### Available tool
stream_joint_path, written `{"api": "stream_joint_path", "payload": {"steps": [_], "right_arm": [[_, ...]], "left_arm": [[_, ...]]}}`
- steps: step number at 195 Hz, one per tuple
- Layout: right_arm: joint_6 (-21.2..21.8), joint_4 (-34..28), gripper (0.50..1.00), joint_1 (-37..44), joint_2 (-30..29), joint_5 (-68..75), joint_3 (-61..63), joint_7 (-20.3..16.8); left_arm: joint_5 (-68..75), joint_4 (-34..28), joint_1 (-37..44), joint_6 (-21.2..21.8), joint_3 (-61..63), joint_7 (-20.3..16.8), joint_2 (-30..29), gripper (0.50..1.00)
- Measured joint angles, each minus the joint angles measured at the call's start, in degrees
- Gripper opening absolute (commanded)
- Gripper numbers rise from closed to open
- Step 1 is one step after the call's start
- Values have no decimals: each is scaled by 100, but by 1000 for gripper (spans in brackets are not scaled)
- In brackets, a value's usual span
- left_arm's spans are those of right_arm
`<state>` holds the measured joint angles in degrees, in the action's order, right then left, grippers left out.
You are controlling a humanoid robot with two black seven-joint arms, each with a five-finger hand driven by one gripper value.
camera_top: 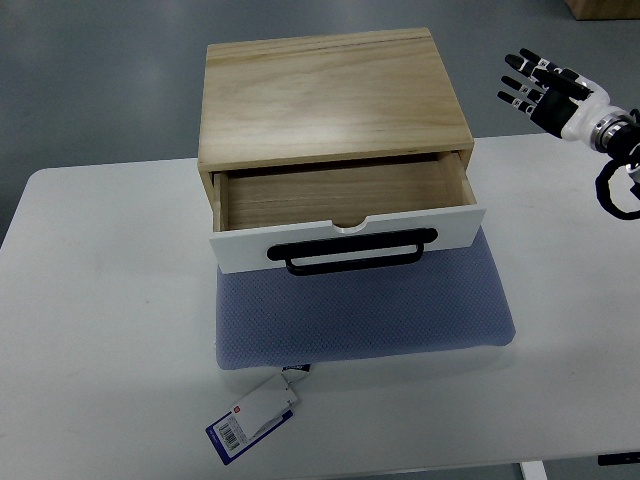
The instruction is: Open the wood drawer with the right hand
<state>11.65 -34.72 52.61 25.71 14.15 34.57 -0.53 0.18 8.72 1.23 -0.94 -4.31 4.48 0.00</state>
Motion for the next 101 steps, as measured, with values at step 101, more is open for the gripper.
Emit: {"api": "stream_joint_path", "payload": {"steps": [101], "right_arm": [[252,-35,938,-355,-169,-41,8,13]], "left_arm": [[0,-1,0,0,2,0,0,1000]]}}
